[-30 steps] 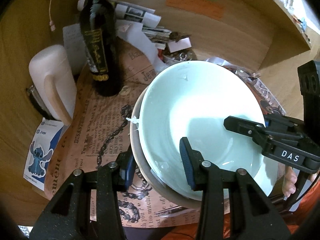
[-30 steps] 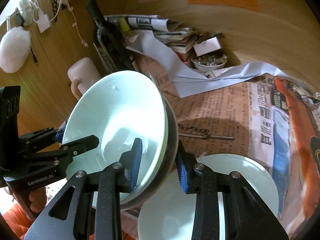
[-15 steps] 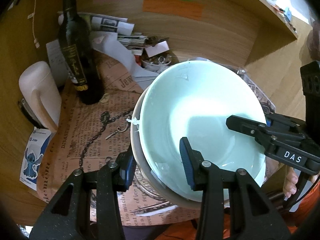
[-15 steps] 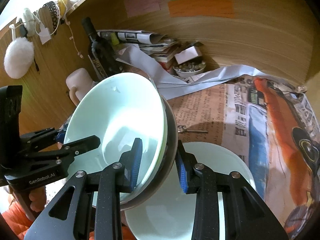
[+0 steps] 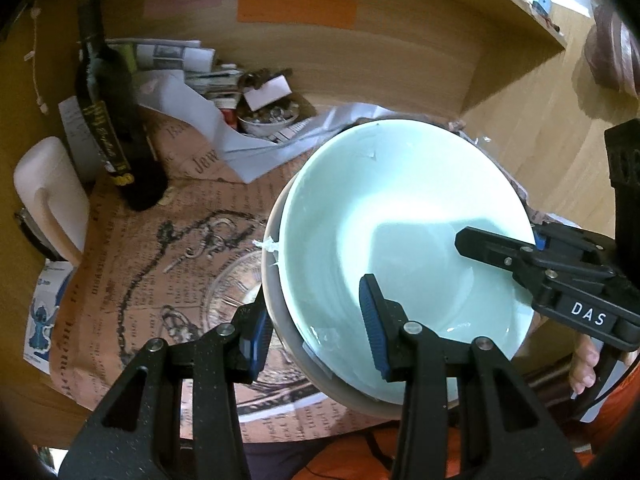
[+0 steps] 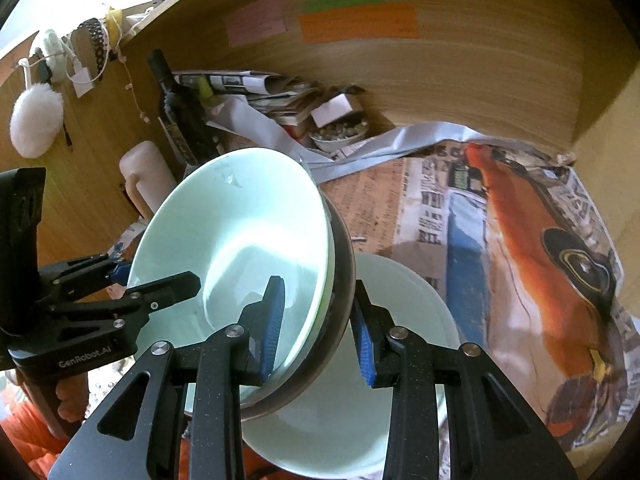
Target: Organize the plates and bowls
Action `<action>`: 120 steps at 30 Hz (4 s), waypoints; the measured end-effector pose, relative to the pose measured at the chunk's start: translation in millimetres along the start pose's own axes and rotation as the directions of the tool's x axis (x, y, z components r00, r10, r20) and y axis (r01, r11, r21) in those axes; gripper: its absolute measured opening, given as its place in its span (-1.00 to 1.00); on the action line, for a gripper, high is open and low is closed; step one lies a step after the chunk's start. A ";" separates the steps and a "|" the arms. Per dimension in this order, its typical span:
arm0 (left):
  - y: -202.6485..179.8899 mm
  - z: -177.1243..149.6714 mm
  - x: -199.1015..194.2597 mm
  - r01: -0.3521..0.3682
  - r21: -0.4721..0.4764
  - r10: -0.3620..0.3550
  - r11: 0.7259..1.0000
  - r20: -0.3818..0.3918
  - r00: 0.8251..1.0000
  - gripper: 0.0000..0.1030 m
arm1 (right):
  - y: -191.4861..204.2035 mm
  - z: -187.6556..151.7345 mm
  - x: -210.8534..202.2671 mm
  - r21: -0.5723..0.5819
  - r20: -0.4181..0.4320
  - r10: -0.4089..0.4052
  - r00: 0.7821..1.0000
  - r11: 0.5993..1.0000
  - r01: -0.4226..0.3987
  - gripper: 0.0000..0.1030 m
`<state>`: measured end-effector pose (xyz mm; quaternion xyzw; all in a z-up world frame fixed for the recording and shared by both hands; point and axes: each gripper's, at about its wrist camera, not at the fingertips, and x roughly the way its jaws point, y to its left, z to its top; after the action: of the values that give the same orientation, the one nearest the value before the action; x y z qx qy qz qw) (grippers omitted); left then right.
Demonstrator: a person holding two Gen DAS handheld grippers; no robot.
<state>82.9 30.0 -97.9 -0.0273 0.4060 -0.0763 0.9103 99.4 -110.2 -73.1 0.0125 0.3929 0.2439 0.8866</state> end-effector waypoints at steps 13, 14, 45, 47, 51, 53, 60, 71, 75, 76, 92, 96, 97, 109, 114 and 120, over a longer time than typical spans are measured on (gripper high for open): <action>-21.4 5.2 10.4 0.039 0.032 -0.037 0.999 -0.043 0.998 -0.19 | -27.8 -19.5 -8.4 0.058 -0.019 -0.035 0.999 0.998 0.036 -0.43; -23.0 5.1 12.8 0.039 0.035 -0.037 0.999 -0.047 0.998 -0.19 | -29.2 -20.2 -8.0 0.061 -0.021 -0.036 0.999 0.997 0.037 -0.43; -30.0 11.5 31.2 -0.022 0.072 0.023 0.997 -0.012 1.000 -0.15 | -48.4 -30.0 -9.0 0.085 0.078 -0.075 0.994 0.994 0.068 0.09; -26.7 12.5 22.7 -0.030 0.061 0.029 0.998 0.018 0.999 -0.06 | -49.1 -28.9 -18.5 0.091 0.108 -0.077 0.991 0.994 0.068 0.12; -24.4 13.0 -6.2 -0.057 0.050 0.050 0.997 0.133 0.990 0.14 | -43.7 -26.3 -47.8 0.079 0.206 -0.092 0.974 0.994 0.077 0.16; -25.6 12.8 -24.3 -0.068 0.050 0.056 0.996 0.204 0.977 0.20 | -38.3 -25.8 -61.7 0.067 0.256 -0.096 0.962 0.994 0.081 0.22; -38.2 0.1 -86.7 -0.130 0.061 0.087 0.990 0.465 0.881 0.62 | -13.5 -29.6 -104.6 0.020 0.437 -0.120 0.891 0.992 0.124 0.40; -54.6 -25.6 -125.5 -0.125 0.070 0.061 0.990 0.585 0.809 0.92 | 2.8 -49.3 -137.2 0.004 0.544 -0.079 0.836 0.996 0.092 0.70; -59.9 -32.9 -130.9 -0.124 0.070 0.058 0.990 0.597 0.800 0.94 | 9.5 -59.8 -146.0 -0.001 0.586 -0.083 0.806 0.995 0.103 0.99; -61.5 -35.4 -132.3 -0.126 0.069 0.060 0.990 0.601 0.797 0.95 | 11.3 -61.9 -148.3 -0.004 0.592 -0.083 0.802 0.994 0.106 1.00; -63.1 -42.6 -132.0 -0.134 0.062 0.070 0.989 0.604 0.794 0.97 | 14.0 -69.8 -151.1 -0.013 0.604 -0.076 0.793 0.994 0.106 1.00; -61.3 -41.5 -129.7 -0.131 0.058 0.070 0.990 0.600 0.797 0.97 | 12.4 -68.9 -149.9 -0.009 0.601 -0.077 0.796 0.995 0.102 1.00; -61.0 -41.2 -129.3 -0.129 0.057 0.069 0.990 0.599 0.798 0.97 | 12.3 -69.0 -149.5 -0.009 0.600 -0.076 0.797 0.995 0.102 1.00; -60.1 -37.2 -125.1 -0.116 0.058 0.060 0.992 0.590 0.805 0.97 | 8.3 -67.9 -147.7 -0.004 0.595 -0.080 0.800 0.995 0.102 1.00; -61.4 -35.3 -123.5 -0.116 0.064 0.057 0.991 0.589 0.806 0.97 | 7.3 -67.9 -147.6 0.000 0.595 -0.082 0.800 0.995 0.103 1.00; -62.3 -34.3 -120.2 -0.113 0.070 0.050 0.991 0.585 0.809 0.98 | 6.1 -68.0 -146.7 0.007 0.593 -0.088 0.800 0.995 0.104 1.00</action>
<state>-29.0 -11.7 -25.5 0.0143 0.1046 -0.0456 0.9934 -35.0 -181.2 -17.4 0.0568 0.0935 0.1877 0.9761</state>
